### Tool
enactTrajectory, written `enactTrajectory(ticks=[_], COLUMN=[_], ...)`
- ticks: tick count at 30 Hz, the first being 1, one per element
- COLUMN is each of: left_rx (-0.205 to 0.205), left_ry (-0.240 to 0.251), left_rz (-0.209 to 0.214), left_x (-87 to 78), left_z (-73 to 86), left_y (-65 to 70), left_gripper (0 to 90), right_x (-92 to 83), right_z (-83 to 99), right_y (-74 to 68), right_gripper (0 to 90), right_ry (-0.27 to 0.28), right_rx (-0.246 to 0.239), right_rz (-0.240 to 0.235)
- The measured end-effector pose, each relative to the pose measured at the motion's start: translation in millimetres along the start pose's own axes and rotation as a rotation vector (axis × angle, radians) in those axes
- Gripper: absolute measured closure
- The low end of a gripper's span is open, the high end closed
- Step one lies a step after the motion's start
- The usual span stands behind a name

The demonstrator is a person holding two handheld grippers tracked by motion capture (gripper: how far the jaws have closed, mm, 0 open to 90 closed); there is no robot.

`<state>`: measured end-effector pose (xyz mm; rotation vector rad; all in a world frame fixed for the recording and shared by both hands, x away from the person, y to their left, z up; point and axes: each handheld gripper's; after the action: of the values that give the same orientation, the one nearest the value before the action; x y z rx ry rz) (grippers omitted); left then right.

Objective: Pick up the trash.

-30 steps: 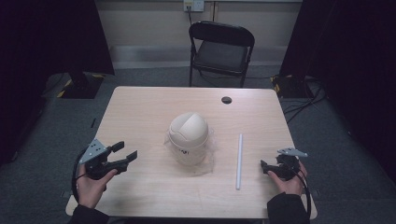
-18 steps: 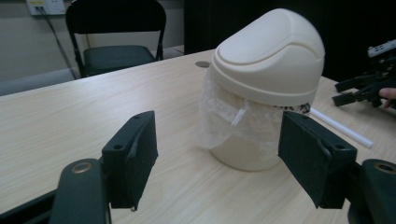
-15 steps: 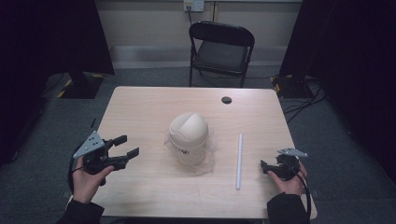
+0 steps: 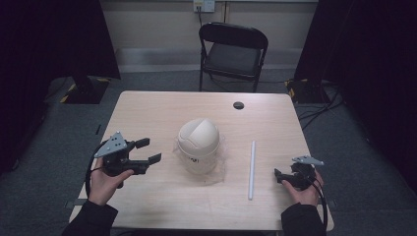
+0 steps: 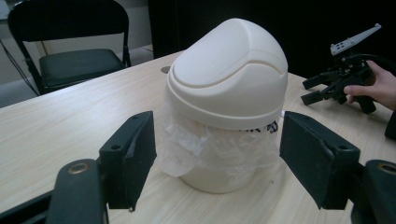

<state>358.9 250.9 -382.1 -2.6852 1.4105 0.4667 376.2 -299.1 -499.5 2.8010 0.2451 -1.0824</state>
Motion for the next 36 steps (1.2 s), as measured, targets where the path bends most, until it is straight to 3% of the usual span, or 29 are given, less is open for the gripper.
enactTrajectory(ticks=[10, 16, 31, 36], left_rx=[0.016, 0.018, 0.027, 0.033], left_ry=[-0.008, -0.018, -0.037, -0.064], left_rz=[0.055, 0.100, 0.145, 0.156], left_x=[17.9, 38.6, 75.9, 87.2], left_z=[-11.4, -17.6, -28.4, -28.7], left_y=[1.1, 2.2, 5.4, 6.7], left_gripper=[26.7, 26.7, 26.6, 26.1], right_x=[0.0, 0.0, -0.1, -0.1], right_z=[0.0, 0.0, 0.0, 0.0], right_y=[0.0, 0.0, -0.1, -0.1], right_gripper=[12.0, 12.0, 12.0, 12.0], right_ry=[0.000, 0.000, -0.001, -0.001], right_rx=[0.000, 0.000, 0.001, 0.001], right_rz=[0.000, 0.000, 0.000, 0.000])
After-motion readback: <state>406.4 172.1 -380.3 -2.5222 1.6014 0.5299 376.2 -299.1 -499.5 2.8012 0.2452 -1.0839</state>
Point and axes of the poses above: each handheld gripper's, and its own axes: x roughly forward along the jaws, z roughly out of its underside, y roughly to its right, and after that the axes turned 4 degrees about z, right-handed
